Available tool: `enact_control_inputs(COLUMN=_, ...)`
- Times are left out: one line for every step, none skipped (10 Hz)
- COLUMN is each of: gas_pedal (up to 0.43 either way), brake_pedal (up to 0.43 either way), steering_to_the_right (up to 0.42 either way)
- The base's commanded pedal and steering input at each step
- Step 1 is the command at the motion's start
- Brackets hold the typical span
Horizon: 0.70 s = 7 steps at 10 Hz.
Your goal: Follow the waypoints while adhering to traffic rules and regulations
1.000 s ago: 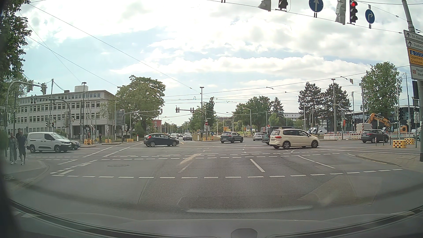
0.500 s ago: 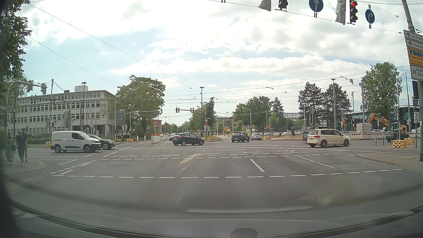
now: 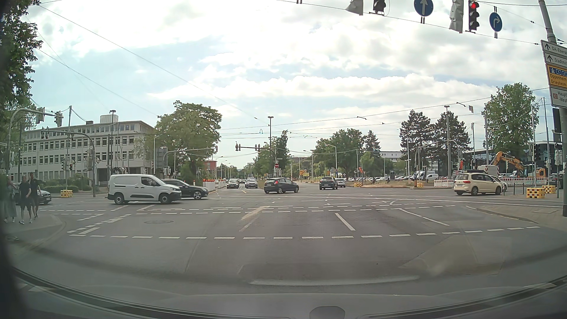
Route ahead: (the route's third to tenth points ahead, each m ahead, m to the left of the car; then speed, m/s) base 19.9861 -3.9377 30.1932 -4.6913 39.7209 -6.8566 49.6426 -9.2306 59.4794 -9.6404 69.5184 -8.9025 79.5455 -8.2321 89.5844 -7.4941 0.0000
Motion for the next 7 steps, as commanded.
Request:
enact_control_inputs(gas_pedal=0.0, brake_pedal=0.268, steering_to_the_right=0.021)
enact_control_inputs(gas_pedal=0.0, brake_pedal=0.268, steering_to_the_right=0.021)
enact_control_inputs(gas_pedal=0.0, brake_pedal=0.268, steering_to_the_right=0.021)
enact_control_inputs(gas_pedal=0.0, brake_pedal=0.268, steering_to_the_right=0.021)
enact_control_inputs(gas_pedal=0.0, brake_pedal=0.268, steering_to_the_right=0.02)
enact_control_inputs(gas_pedal=0.0, brake_pedal=0.268, steering_to_the_right=0.021)
enact_control_inputs(gas_pedal=0.0, brake_pedal=0.268, steering_to_the_right=0.02)
